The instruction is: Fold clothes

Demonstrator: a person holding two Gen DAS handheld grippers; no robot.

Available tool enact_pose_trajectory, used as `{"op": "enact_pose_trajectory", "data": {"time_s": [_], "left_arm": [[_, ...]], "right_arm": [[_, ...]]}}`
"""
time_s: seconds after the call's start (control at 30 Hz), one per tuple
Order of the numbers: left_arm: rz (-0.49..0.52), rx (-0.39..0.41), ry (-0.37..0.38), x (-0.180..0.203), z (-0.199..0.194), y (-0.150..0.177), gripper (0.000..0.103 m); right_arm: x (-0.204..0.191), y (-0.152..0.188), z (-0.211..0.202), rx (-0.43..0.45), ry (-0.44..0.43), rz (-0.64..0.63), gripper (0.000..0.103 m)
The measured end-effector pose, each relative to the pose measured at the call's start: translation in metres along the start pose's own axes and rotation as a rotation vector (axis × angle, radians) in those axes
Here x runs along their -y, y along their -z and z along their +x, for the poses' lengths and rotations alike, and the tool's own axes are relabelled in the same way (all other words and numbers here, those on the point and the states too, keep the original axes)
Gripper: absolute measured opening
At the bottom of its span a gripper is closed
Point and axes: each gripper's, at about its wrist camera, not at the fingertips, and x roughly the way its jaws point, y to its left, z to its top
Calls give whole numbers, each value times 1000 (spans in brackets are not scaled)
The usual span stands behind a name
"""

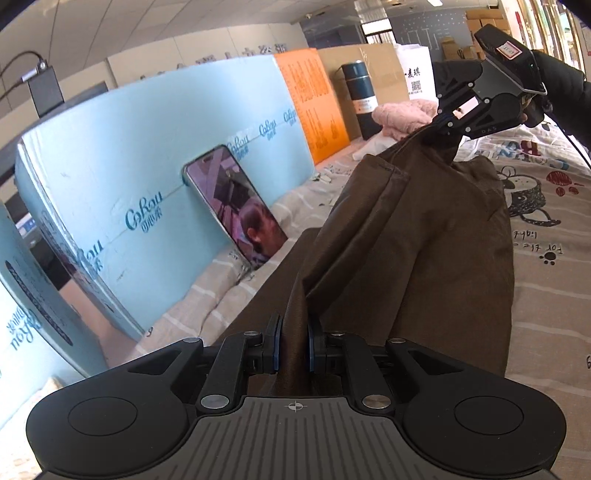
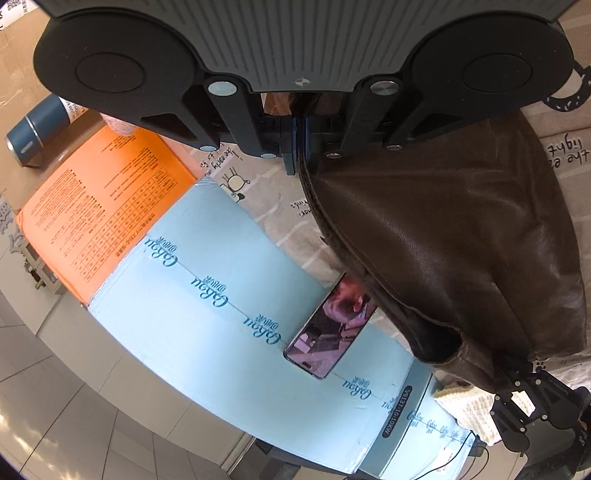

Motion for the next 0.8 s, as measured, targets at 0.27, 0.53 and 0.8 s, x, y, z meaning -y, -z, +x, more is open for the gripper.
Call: {"op": "enact_pose_trajectory", "data": {"time_s": [0.27,0.53,0.8], "left_arm": [[-377,27,187,-57,23,37,77],[-707,188,226,-74,17,74,87],[-774,134,37,-53,19,60,87]], "right_arm": [[18,19,33,-36,-78,167,11],[34,45,25,3,-58,540,45],[39,68,8,51,53,866,79]]}}
